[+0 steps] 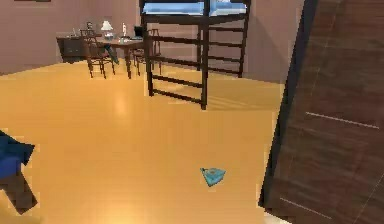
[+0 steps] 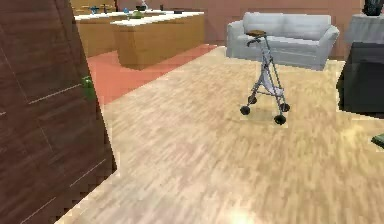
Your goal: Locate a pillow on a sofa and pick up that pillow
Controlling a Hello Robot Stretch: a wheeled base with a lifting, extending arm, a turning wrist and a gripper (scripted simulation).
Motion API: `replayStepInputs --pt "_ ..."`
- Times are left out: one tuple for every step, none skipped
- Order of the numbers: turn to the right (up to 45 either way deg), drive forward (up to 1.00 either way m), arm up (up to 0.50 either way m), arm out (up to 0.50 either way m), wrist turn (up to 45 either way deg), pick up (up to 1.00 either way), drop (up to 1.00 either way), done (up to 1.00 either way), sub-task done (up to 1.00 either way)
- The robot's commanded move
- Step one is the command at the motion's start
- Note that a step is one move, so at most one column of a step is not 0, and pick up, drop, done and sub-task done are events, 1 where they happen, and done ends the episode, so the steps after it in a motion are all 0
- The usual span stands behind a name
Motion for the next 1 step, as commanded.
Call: replayStepInputs --pt "18.0 0.00 0.00 0.00 0.0 0.00 0.00 0.00 0.00"
